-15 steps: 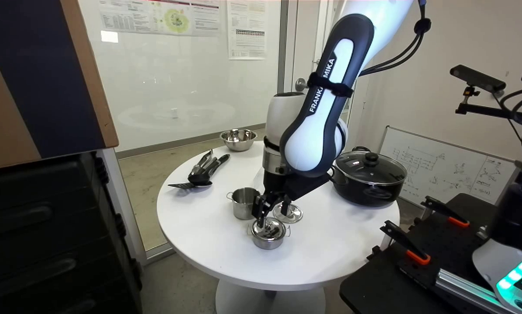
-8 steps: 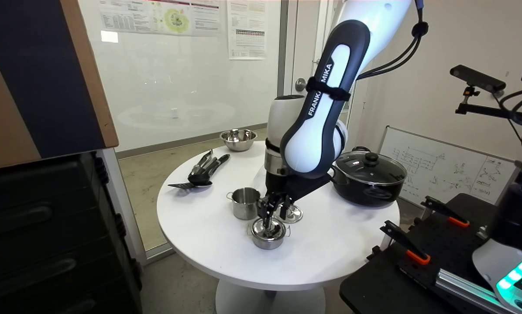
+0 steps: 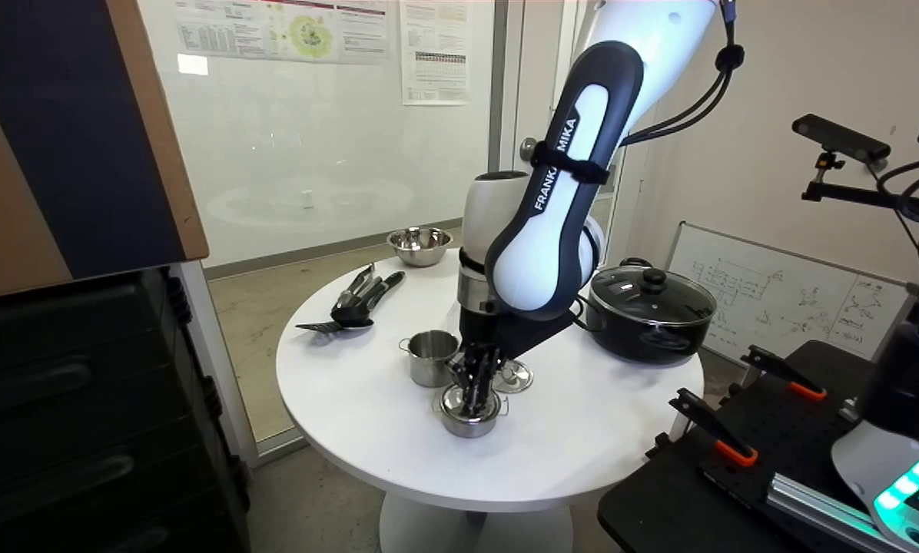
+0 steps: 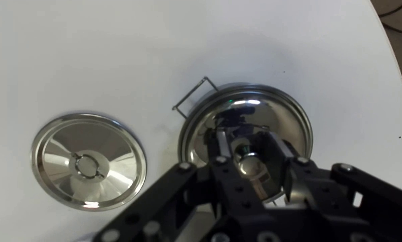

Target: Take the lid off the pot on the table

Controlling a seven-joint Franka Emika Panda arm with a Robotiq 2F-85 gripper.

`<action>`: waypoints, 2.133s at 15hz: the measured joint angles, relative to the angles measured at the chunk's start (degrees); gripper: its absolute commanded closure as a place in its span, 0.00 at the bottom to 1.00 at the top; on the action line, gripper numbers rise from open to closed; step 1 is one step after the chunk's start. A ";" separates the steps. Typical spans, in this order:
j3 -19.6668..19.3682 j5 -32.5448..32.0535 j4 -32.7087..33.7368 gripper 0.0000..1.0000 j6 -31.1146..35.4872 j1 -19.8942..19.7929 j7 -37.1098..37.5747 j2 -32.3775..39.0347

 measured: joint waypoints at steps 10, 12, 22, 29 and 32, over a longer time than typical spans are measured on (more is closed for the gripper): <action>1.09 -0.02 0.30 1.00 0.00 -0.04 -1.36 -0.02; 1.76 -0.02 0.29 0.73 0.00 -0.15 -1.79 -0.28; 1.44 -0.02 0.32 0.02 -0.01 -0.51 -2.08 -1.13; -0.95 -0.04 1.63 0.49 -0.21 -0.38 -2.07 -0.89; -1.27 -0.04 2.30 0.69 -0.26 -0.02 -2.05 -0.25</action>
